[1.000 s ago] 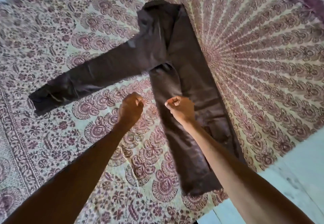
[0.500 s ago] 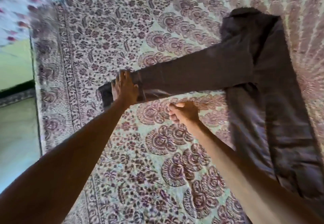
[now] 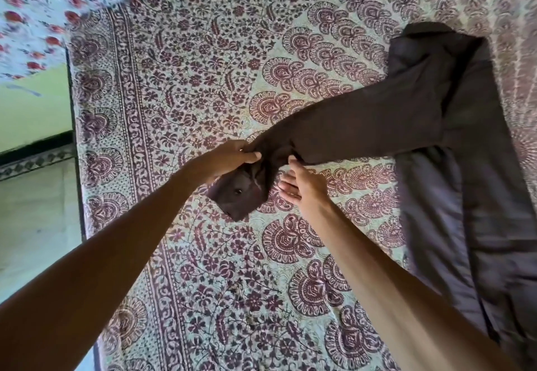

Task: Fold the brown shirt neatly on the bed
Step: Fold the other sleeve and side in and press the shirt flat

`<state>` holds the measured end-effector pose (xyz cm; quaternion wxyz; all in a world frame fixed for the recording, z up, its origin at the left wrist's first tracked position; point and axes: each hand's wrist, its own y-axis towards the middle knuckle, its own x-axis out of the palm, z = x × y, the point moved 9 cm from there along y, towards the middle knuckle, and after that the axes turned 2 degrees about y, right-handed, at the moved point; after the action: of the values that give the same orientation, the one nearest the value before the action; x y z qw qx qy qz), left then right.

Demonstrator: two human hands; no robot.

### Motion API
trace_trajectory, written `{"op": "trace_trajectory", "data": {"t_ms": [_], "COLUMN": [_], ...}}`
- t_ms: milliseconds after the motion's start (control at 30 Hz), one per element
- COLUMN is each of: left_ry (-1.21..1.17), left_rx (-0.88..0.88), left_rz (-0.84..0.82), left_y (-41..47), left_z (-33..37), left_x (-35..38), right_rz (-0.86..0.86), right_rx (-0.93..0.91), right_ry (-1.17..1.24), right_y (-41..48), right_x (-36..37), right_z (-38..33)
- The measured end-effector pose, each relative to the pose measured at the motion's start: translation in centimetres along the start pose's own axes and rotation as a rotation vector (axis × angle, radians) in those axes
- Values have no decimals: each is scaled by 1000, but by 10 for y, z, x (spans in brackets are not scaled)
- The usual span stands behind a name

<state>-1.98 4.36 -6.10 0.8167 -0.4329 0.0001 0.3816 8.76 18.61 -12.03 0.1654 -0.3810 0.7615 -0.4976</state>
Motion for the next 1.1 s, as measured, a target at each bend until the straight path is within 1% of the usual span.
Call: {"op": "trace_trajectory", "data": {"t_ms": [33, 67, 133, 167, 233, 267, 300, 333, 400, 500, 567, 633, 667, 700, 767, 833, 900, 967, 1000, 1033, 1100], "left_ry": [-130, -210, -270, -275, -280, -295, -322, -363, -456, -539, -562, -539, -499, -451, -342, -317, -416, -559, -629, -699, -826], "left_rx": [0, 10, 37, 41, 42, 43, 56, 71, 108, 160, 170, 152, 120, 69, -44, -184, -360, -498, -525, -531, -503], "left_rz": [-37, -76, -167, -214, -294, -321, -353, -378, -425, -521, -583, -617, -618, -615, -645, -619, -578, -575, -564, -534, -459], "left_y": [-10, -18, -34, -43, -58, -63, -68, -72, -80, -98, -108, -110, -107, -104, -103, -107, -118, -131, -134, -133, -130], "left_z": [4, 6, 14, 20, 33, 37, 47, 61, 82, 136, 162, 166, 160, 151, 123, 96, 75, 64, 62, 61, 63], "left_x": [9, 18, 38, 50, 73, 80, 94, 109, 130, 183, 222, 260, 282, 304, 353, 394, 431, 463, 475, 483, 490], "right_rz": [-50, -113, -199, -194, -87, 1, 103, 201, 324, 340, 259, 219, 251, 282, 298, 227, 168, 151, 160, 168, 174], "right_rx": [29, 55, 77, 61, -23, -94, -216, -368, -641, -915, -994, -974, -922, -848, -612, -390, -266, -274, -306, -344, -349], "right_ry": [22, 76, 217, 274, 347, 332, 296, 235, 70, -37, -122, -242, -330, -426, -576, -577, -547, -641, -672, -664, -636], "right_y": [-4, -9, -17, -20, -24, -24, -30, -43, -80, -149, -173, -171, -164, -154, -121, -92, -71, -63, -62, -62, -66], "right_x": [0, 0, -5, -15, -45, -62, -87, -111, -132, -175, -201, -228, -246, -264, -304, -337, -364, -378, -382, -386, -394], "right_z": [3, 5, -1, -10, -36, -50, -72, -100, -145, -202, -225, -232, -229, -220, -185, -138, -102, -90, -91, -94, -93]}}
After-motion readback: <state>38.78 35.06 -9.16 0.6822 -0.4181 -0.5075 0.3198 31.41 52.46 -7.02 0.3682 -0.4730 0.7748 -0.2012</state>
